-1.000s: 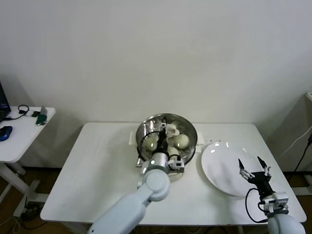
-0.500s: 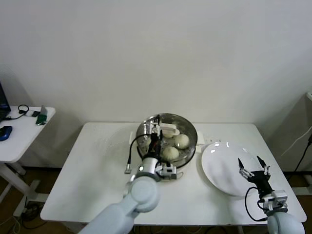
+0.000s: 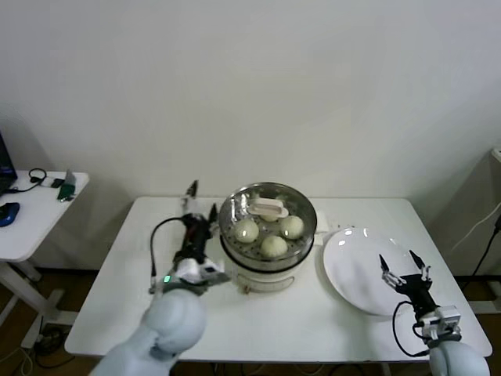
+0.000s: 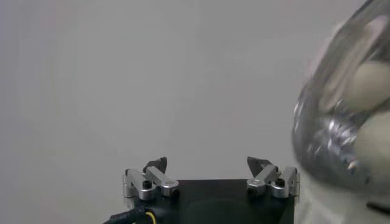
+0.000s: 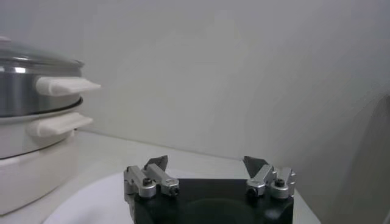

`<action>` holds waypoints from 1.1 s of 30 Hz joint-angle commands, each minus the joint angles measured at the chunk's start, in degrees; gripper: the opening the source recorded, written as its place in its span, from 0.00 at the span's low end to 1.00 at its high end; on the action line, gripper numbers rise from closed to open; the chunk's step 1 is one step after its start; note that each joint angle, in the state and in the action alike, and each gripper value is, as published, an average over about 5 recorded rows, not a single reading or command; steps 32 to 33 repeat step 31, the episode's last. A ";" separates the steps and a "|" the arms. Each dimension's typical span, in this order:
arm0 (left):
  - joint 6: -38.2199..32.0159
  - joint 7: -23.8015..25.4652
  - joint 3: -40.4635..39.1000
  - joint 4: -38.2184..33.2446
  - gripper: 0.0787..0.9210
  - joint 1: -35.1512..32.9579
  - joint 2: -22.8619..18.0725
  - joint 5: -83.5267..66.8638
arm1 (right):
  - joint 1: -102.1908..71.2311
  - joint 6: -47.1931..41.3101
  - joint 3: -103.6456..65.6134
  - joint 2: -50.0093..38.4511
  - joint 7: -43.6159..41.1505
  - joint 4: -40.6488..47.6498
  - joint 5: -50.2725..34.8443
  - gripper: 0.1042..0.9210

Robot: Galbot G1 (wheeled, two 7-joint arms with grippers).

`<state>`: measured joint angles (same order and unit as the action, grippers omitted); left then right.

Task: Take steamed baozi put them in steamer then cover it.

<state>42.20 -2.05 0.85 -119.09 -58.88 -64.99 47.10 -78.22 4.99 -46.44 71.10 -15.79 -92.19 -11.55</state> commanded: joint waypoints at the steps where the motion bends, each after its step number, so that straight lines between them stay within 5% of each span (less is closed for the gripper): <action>1: -33.25 -13.50 31.68 -3.04 0.88 -23.44 -0.95 -37.64 | -1.01 0.22 0.24 -1.24 -0.61 -0.70 -2.16 0.88; 5: -41.22 -11.14 35.58 1.31 0.88 -29.33 -5.87 -46.58 | -1.87 0.48 0.57 -2.43 -0.89 -1.24 -4.18 0.88; 12: -47.56 -5.80 36.94 7.04 0.88 -29.69 -13.14 -53.30 | -3.37 0.97 1.44 -3.95 -0.86 -2.90 -8.07 0.88; 33: -51.92 -4.48 34.84 10.53 0.88 -30.83 -13.85 -51.65 | -4.28 2.17 4.05 -8.39 0.13 -2.99 -12.52 0.88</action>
